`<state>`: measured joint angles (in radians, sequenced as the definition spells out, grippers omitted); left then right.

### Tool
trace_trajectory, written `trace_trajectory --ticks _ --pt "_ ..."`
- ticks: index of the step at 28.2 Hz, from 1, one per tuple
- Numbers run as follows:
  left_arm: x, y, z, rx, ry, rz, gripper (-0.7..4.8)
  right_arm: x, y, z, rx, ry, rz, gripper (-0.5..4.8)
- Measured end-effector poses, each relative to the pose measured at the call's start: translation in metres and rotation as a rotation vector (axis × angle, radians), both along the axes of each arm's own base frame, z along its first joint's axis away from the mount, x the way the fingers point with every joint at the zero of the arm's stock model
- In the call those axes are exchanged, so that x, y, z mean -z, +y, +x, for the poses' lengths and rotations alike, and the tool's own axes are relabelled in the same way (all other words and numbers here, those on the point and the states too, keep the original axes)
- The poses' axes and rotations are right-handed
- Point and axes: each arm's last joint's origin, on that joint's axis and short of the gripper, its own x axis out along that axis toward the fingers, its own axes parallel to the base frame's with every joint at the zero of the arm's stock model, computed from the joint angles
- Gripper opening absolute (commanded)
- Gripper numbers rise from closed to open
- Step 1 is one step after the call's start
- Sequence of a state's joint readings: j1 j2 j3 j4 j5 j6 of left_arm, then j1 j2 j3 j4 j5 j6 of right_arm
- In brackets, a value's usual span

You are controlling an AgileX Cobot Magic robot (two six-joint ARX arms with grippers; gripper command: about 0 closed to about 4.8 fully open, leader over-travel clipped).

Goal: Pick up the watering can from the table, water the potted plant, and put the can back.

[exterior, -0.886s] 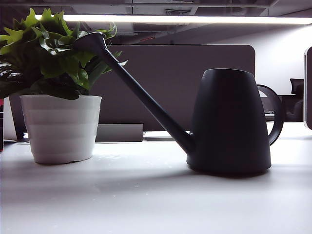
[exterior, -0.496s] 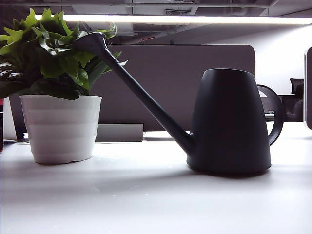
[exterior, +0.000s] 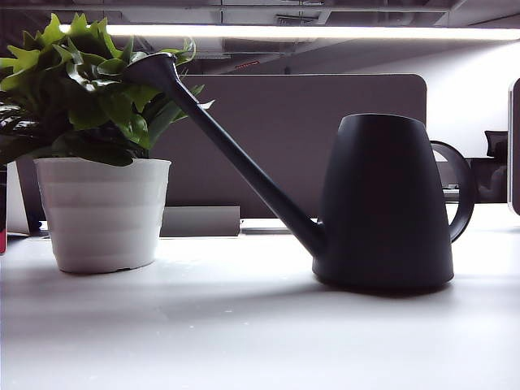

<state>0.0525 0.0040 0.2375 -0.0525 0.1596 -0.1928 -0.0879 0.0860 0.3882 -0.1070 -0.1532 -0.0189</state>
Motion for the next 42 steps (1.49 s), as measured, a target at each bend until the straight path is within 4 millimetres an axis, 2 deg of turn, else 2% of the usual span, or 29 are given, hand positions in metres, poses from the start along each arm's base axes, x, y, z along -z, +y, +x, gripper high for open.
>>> trace_trajectory --ticks 4,7,9,12,14,16,19,21,25,31,33,35,39,42 --pt "-0.019 -0.003 -0.008 0.051 0.026 0.002 -0.06 -0.017 0.002 0.01 -0.026 0.053 -0.099 4.66" --pt "-0.036 -0.009 -0.005 0.174 0.095 -0.004 -0.06 -0.022 0.006 0.042 -0.069 0.192 -0.276 4.75" --pt "-0.046 -0.014 -0.003 0.275 0.127 0.012 -0.06 -0.017 0.008 0.063 -0.097 0.263 -0.344 4.76" --pt "-0.069 -0.018 -0.009 0.343 0.071 0.065 -0.06 -0.008 0.011 0.086 -0.131 0.323 -0.377 4.76" --pt "-0.088 -0.019 -0.014 0.37 0.057 0.07 -0.06 0.003 0.014 0.103 -0.163 0.376 -0.438 4.76" --pt "-0.101 -0.021 -0.016 0.397 0.127 0.072 -0.06 0.018 0.019 0.12 -0.209 0.441 -0.492 4.75" --pt "-0.104 -0.024 -0.01 0.431 0.314 0.103 -0.06 0.04 0.025 0.148 -0.242 0.498 -0.507 4.75" --pt "-0.104 -0.026 -0.01 0.46 0.373 0.177 -0.06 0.049 0.028 0.162 -0.25 0.487 -0.518 4.75" --pt "-0.105 -0.03 -0.004 0.465 0.436 0.306 -0.06 0.07 0.031 0.19 -0.239 0.445 -0.535 4.71" --pt "-0.103 -0.032 0.003 0.457 0.474 0.326 -0.06 0.092 0.033 0.215 -0.224 0.381 -0.536 4.68" --pt "-0.103 -0.033 0.002 0.466 0.472 0.326 -0.06 0.097 0.034 0.219 -0.22 0.367 -0.537 4.09" --pt "-0.103 -0.033 0.002 0.467 0.473 0.326 -0.06 0.099 0.034 0.22 -0.216 0.357 -0.536 3.11" --pt "-0.102 -0.033 0.002 0.478 0.48 0.324 -0.06 0.095 0.034 0.224 -0.211 0.337 -0.517 0.52" --pt "-0.102 -0.033 0.002 0.478 0.48 0.324 -0.06 0.096 0.035 0.224 -0.217 0.331 -0.517 -0.08"
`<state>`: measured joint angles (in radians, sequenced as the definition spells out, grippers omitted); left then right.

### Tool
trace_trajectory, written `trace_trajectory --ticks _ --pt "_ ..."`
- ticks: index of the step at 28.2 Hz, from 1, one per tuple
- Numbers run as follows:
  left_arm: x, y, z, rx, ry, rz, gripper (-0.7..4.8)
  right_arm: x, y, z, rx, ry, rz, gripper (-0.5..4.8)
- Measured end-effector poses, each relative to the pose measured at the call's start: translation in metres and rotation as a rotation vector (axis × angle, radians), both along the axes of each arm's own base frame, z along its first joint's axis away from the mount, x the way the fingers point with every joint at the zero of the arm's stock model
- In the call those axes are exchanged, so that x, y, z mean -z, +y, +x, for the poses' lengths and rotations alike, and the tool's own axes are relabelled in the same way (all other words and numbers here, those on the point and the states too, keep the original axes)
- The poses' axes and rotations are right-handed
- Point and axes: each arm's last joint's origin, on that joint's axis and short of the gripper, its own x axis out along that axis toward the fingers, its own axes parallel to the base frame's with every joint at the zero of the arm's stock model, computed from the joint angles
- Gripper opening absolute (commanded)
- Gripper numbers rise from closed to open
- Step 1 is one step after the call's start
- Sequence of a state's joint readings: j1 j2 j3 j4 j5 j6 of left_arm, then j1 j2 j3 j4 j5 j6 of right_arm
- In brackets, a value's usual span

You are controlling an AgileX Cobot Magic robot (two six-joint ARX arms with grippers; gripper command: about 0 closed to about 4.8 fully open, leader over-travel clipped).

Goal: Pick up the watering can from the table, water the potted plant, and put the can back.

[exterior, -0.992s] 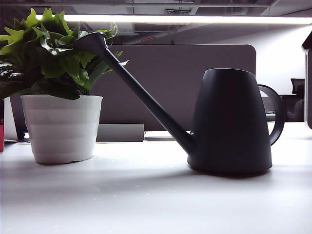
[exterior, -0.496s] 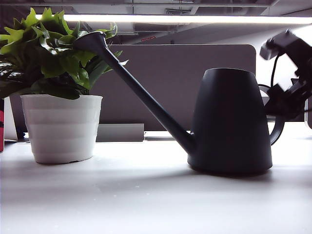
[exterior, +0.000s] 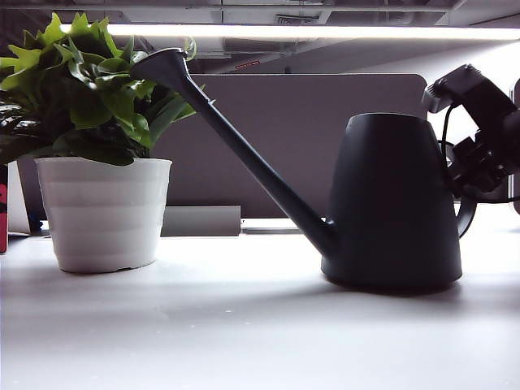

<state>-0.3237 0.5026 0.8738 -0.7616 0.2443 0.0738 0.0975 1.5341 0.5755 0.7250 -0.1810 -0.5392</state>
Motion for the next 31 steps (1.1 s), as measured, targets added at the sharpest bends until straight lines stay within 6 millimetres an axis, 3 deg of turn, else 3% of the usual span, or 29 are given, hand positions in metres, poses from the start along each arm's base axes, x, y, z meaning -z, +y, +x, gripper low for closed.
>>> trace_trajectory --ticks 4,8,9,10,13,15,18,20,25,31 --pt "0.0 -0.001 0.0 0.009 0.0 -0.001 -0.06 -0.001 0.0 0.001 0.006 0.003 -0.003 -0.08" --pt "0.0 0.0 0.0 -0.008 -0.003 0.006 -0.06 -0.024 -0.001 -0.001 0.052 -0.015 0.009 -0.08" --pt "0.0 0.001 0.001 -0.065 -0.011 0.027 -0.06 -0.058 -0.002 -0.003 0.068 -0.082 0.022 -0.08" --pt "-0.001 0.001 0.003 -0.087 -0.009 0.037 -0.06 -0.075 -0.002 -0.003 0.072 -0.114 0.025 -0.08" --pt "-0.002 0.0 0.017 -0.196 0.001 0.053 -0.06 -0.152 -0.003 0.003 0.074 -0.25 0.06 -0.08" --pt "-0.002 -0.003 0.028 -0.238 0.015 0.04 -0.06 -0.189 -0.002 0.007 0.066 -0.297 0.067 -0.08" --pt "0.002 -0.008 0.051 -0.32 0.039 0.088 -0.06 -0.229 0.003 0.025 0.036 -0.339 0.011 -0.08" --pt "0.007 -0.01 0.059 -0.363 0.063 0.124 -0.06 -0.242 0.015 0.042 0.012 -0.333 -0.069 -0.08" --pt "0.014 -0.013 0.072 -0.402 0.115 0.177 -0.06 -0.237 0.053 0.086 0.008 -0.278 -0.264 -0.06" --pt "-0.001 -0.007 0.069 -0.503 0.088 0.263 -0.06 -0.234 0.088 0.103 -0.017 -0.282 -0.433 -0.06"
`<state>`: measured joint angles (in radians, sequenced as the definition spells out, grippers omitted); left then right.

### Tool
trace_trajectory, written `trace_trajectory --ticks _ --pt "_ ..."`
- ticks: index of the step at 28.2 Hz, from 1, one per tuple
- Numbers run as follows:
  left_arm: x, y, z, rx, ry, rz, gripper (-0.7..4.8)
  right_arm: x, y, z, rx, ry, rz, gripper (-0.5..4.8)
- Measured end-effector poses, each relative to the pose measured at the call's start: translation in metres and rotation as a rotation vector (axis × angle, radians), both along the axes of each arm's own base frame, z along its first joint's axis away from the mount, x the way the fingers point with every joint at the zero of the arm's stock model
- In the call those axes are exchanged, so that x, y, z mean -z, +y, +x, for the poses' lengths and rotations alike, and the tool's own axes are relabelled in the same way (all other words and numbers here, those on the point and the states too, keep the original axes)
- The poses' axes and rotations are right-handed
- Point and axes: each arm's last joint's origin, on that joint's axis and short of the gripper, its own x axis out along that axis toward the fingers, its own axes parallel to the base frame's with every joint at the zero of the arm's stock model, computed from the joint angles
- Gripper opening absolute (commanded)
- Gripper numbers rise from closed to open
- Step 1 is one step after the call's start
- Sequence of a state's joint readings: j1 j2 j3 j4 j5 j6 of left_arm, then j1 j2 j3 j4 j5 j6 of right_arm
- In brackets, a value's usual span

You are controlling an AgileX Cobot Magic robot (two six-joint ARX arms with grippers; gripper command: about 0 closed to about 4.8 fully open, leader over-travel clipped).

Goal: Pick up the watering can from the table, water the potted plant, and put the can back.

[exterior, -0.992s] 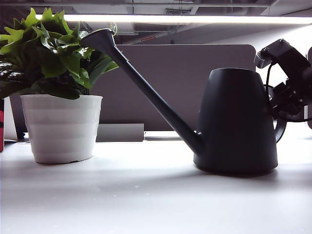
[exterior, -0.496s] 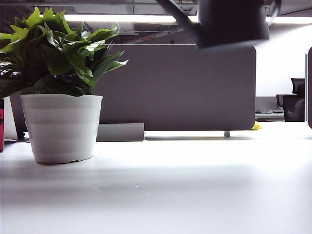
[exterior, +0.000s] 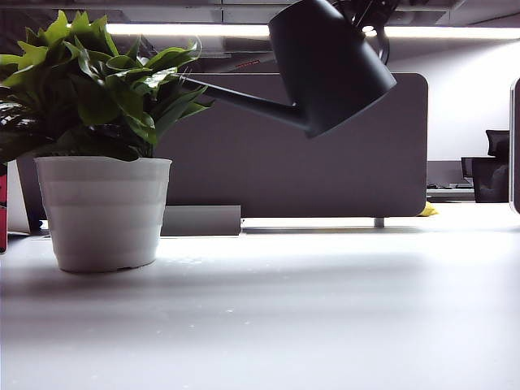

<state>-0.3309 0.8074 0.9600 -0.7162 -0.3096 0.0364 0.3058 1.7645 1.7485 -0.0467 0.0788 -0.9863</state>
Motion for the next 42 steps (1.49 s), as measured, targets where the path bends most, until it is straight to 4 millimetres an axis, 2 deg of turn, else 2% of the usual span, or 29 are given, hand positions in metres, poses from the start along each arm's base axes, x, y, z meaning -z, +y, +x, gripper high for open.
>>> trace_trajectory --ticks 8,14,23,42 --pt "-0.021 0.004 -0.007 -0.028 -0.028 0.023 -0.06 -0.007 0.0 0.004 -0.036 -0.152 -0.176 -0.05" --pt "-0.018 0.005 -0.009 -0.032 0.008 0.04 -0.06 -0.007 0.001 0.003 -0.077 -0.179 -0.251 -0.05" --pt "-0.016 0.005 -0.01 -0.032 0.027 0.046 -0.06 -0.014 0.002 0.002 -0.086 -0.255 -0.244 -0.05" --pt "-0.014 0.006 -0.011 -0.032 0.056 0.057 -0.06 -0.014 0.002 0.003 -0.083 -0.266 -0.297 -0.05"
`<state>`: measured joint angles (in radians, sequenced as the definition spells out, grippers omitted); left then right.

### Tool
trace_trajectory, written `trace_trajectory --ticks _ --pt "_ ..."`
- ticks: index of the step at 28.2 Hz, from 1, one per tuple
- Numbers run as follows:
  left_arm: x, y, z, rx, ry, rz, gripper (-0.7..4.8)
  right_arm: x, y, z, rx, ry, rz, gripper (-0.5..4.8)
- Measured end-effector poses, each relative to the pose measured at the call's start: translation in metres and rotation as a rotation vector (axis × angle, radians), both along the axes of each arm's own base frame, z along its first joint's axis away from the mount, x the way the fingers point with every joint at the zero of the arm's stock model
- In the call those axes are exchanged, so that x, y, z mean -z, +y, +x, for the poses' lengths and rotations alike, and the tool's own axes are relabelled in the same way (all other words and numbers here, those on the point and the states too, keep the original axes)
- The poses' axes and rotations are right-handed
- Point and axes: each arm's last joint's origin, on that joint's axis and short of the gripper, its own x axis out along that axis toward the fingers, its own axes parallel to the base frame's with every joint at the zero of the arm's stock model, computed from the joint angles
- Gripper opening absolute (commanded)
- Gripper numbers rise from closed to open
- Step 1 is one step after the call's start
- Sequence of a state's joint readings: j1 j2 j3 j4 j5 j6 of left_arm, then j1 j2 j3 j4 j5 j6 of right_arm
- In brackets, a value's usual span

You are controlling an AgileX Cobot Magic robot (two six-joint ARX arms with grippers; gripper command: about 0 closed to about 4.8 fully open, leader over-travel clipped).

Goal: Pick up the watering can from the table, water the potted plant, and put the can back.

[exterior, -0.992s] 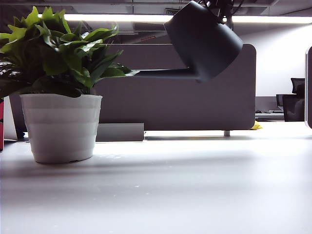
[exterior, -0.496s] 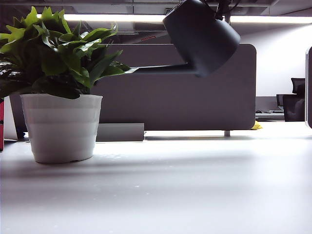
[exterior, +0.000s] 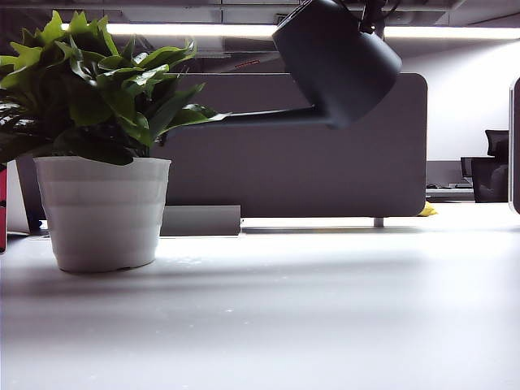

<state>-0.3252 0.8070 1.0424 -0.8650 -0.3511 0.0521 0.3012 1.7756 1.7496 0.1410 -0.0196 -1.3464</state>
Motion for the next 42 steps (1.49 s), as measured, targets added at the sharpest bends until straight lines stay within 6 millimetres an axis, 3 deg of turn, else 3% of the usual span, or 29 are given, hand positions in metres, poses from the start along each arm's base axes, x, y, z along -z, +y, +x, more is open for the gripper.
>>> trace_trajectory --ticks 34,42 --pt "0.0 0.0 0.0 0.001 0.0 0.0 -0.06 0.0 -0.001 0.0 0.003 -0.001 -0.006 -0.05" --pt "0.0 0.0 0.0 0.0 0.0 0.0 -0.06 -0.003 -0.01 -0.001 0.021 0.05 0.146 -0.05"
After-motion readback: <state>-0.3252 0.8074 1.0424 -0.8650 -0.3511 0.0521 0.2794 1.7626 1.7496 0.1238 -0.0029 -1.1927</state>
